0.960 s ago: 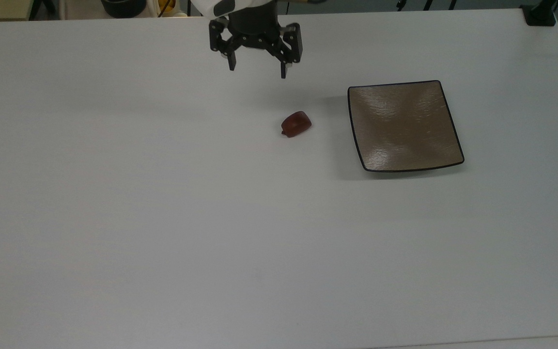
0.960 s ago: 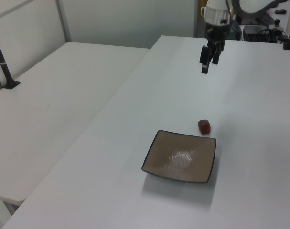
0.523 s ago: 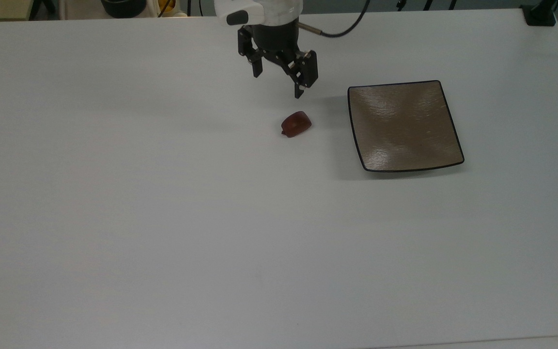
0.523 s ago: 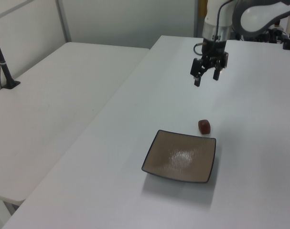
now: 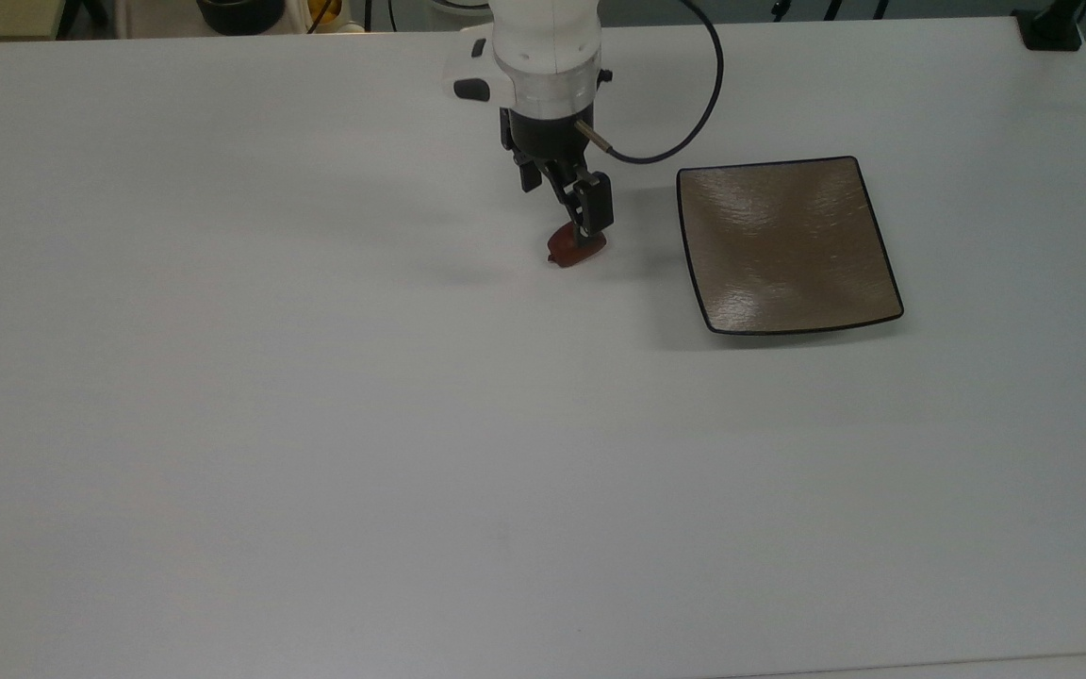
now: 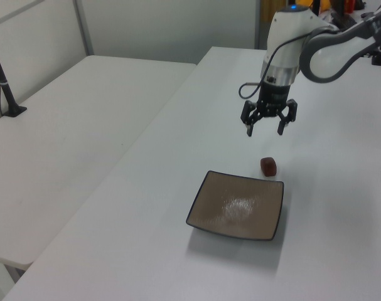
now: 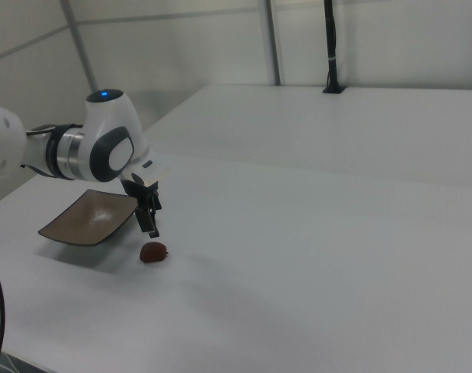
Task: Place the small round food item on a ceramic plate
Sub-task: 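Lower the gripper over the red food item and close on it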
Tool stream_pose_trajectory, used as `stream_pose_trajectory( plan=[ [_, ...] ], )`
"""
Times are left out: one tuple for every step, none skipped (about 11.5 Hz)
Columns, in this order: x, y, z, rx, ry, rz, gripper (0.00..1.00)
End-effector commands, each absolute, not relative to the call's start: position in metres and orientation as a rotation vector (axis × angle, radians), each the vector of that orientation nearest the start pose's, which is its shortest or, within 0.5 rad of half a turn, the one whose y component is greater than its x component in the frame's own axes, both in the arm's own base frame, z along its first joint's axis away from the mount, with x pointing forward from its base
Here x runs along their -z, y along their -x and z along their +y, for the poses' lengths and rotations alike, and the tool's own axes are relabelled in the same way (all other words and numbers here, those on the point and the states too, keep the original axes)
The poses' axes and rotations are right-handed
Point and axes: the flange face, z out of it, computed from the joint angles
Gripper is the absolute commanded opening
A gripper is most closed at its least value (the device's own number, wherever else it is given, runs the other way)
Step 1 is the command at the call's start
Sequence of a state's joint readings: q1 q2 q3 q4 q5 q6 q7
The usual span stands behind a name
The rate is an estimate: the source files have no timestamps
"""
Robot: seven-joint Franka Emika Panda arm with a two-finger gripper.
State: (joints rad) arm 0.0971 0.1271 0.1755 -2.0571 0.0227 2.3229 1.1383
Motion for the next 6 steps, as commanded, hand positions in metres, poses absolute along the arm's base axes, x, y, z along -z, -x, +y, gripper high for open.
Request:
stream_pose_trajectory(
  plan=[
    [-0.355,-0.563,0.17,0.091,2.725,1.31,1.0],
    [-0.338,-0.56,0.177,0.074,2.752,1.287,1.0],
    [-0.329,-0.559,0.181,0.067,2.773,1.273,1.0],
    [-0.32,-0.558,0.182,0.053,2.789,1.267,1.0],
    [-0.31,-0.558,0.184,0.044,2.805,1.257,1.0],
    [-0.304,-0.556,0.186,0.053,2.835,1.231,0.99]
  ],
)
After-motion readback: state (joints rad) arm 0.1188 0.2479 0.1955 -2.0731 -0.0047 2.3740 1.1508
